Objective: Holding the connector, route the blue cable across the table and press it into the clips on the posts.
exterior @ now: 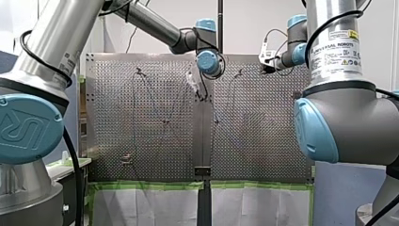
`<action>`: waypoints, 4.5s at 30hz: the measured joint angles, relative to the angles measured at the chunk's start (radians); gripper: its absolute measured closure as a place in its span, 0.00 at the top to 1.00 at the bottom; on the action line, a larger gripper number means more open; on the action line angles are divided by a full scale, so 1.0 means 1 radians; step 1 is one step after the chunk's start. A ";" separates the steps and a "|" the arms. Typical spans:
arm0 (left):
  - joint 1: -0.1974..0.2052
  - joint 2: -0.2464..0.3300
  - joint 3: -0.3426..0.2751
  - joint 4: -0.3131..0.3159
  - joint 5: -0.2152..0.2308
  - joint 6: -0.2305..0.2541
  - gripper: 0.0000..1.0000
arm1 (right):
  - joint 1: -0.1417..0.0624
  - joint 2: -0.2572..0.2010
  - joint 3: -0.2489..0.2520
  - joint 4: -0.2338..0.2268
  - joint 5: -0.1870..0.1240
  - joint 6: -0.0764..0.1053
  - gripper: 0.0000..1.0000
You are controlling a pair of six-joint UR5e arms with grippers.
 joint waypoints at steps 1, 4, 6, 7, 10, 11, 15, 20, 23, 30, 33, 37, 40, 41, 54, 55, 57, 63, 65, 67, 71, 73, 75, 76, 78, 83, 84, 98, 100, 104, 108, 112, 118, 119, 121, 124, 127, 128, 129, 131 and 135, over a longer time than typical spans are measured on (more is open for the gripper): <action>-0.001 -0.006 -0.008 0.008 -0.007 0.005 1.00 | 0.000 0.000 0.000 0.000 0.000 0.000 0.00; -0.002 -0.031 -0.035 0.039 -0.020 0.017 1.00 | 0.000 0.000 0.000 0.000 0.000 -0.001 0.00; -0.002 -0.053 -0.058 0.061 -0.014 0.014 1.00 | 0.000 0.000 0.000 0.000 0.000 -0.002 0.00; -0.002 -0.062 -0.068 0.072 -0.011 0.010 1.00 | 0.000 0.000 0.000 0.000 0.000 -0.002 0.00; -0.003 -0.084 -0.102 0.106 -0.003 -0.002 1.00 | -0.001 0.001 0.000 0.000 0.000 -0.003 0.00; -0.004 -0.089 -0.117 0.118 -0.001 -0.006 1.00 | -0.001 0.001 0.000 0.000 0.000 -0.003 0.00; -0.009 -0.094 -0.160 0.160 -0.001 -0.026 1.00 | -0.001 0.002 0.000 0.000 0.000 -0.004 0.00; -0.018 -0.095 -0.213 0.212 -0.010 -0.041 1.00 | -0.001 0.004 0.000 0.000 0.001 -0.004 0.00; -0.022 -0.095 -0.247 0.246 -0.016 -0.046 1.00 | -0.001 0.005 0.000 0.000 0.001 -0.004 0.00; -0.029 -0.095 -0.315 0.315 -0.025 -0.053 1.00 | -0.001 0.008 0.000 0.000 0.001 -0.005 0.00; -0.030 -0.094 -0.344 0.343 -0.029 -0.056 1.00 | -0.001 0.008 0.000 0.000 0.001 -0.005 0.00; -0.031 -0.094 -0.383 0.382 -0.025 -0.054 1.00 | -0.002 0.009 0.000 0.000 0.001 -0.005 0.00; -0.031 -0.093 -0.415 0.415 -0.021 -0.047 1.00 | -0.002 0.010 0.000 0.000 0.001 -0.005 0.00; -0.031 -0.093 -0.427 0.426 -0.020 -0.045 1.00 | -0.003 0.010 0.000 0.000 0.001 -0.005 0.00; 0.002 -0.093 -0.551 0.554 -0.023 -0.022 1.00 | -0.003 0.012 0.000 0.000 0.000 -0.007 0.00; 0.010 -0.093 -0.560 0.564 -0.023 -0.021 1.00 | -0.003 0.012 0.000 0.000 0.000 -0.007 0.00; 0.028 -0.093 -0.585 0.586 -0.021 -0.010 1.00 | -0.003 0.012 0.000 0.001 0.000 -0.007 0.00; 0.080 -0.093 -0.643 0.642 0.015 0.034 1.00 | -0.003 0.013 0.000 0.002 0.001 -0.006 0.00; 0.100 -0.093 -0.663 0.662 0.029 0.042 1.00 | -0.003 0.013 0.000 0.002 0.001 -0.006 0.00; 0.118 -0.093 -0.683 0.681 0.035 0.046 1.00 | -0.003 0.013 0.000 0.003 0.002 -0.006 0.00; 0.138 -0.093 -0.729 0.729 0.040 0.051 1.00 | -0.003 0.013 0.000 0.003 0.004 -0.007 0.00; 0.140 -0.093 -0.748 0.747 0.040 0.054 1.00 | -0.003 0.013 0.000 0.003 0.005 -0.007 0.00; 0.141 -0.093 -0.769 0.768 0.039 0.062 1.00 | -0.003 0.013 0.000 0.003 0.005 -0.007 0.00; 0.141 -0.093 -0.778 0.777 0.039 0.065 1.00 | -0.003 0.013 0.000 0.004 0.005 -0.007 0.00; 0.141 -0.093 -0.799 0.797 0.039 0.069 1.00 | -0.003 0.013 0.000 0.004 0.006 -0.007 0.00; 0.139 -0.093 -0.845 0.818 0.039 0.072 1.00 | -0.002 0.013 0.000 0.004 0.006 -0.007 0.00; 0.139 -0.093 -0.848 0.819 0.039 0.073 1.00 | -0.002 0.013 0.000 0.005 0.006 -0.007 0.00; 0.139 -0.093 -0.856 0.821 0.039 0.073 1.00 | -0.001 0.013 0.000 0.005 0.006 -0.007 0.00; 0.139 -0.093 -0.856 0.821 0.039 0.073 1.00 | -0.001 0.013 0.000 0.005 0.006 -0.007 0.00; 0.139 -0.093 -0.856 0.821 0.039 0.073 1.00 | -0.001 0.013 0.000 0.005 0.006 -0.007 0.00; 0.139 -0.093 -0.856 0.821 0.039 0.073 1.00 | -0.001 0.013 0.000 0.004 0.006 -0.007 0.00; 0.139 -0.093 -0.856 0.821 0.039 0.073 1.00 | -0.001 0.013 0.000 0.005 0.006 -0.007 0.00; 0.139 -0.093 -0.856 0.821 0.039 0.073 1.00 | -0.001 0.013 0.000 0.005 0.006 -0.007 0.00; 0.139 -0.093 -0.856 0.821 0.039 0.073 1.00 | -0.001 0.013 0.000 0.004 0.006 -0.007 0.00; 0.139 -0.093 -0.856 0.821 0.039 0.073 1.00 | -0.001 0.013 0.000 0.005 0.006 -0.007 0.00; 0.139 -0.093 -0.856 0.821 0.039 0.073 1.00 | -0.001 0.013 0.000 0.005 0.006 -0.007 0.00; 0.139 -0.093 -0.856 0.821 0.039 0.073 1.00 | -0.001 0.013 0.000 0.005 0.006 -0.007 0.00; 0.139 -0.093 -0.856 0.821 0.039 0.073 1.00 | -0.001 0.013 0.000 0.005 0.006 -0.007 0.00; 0.139 -0.093 -0.856 0.821 0.039 0.073 1.00 | -0.001 0.013 0.000 0.005 0.006 -0.007 0.00; 0.139 -0.093 -0.856 0.821 0.039 0.073 1.00 | -0.001 0.013 0.000 0.005 0.006 -0.007 0.00; 0.139 -0.093 -0.856 0.821 0.039 0.073 1.00 | -0.001 0.013 0.000 0.005 0.006 -0.007 0.00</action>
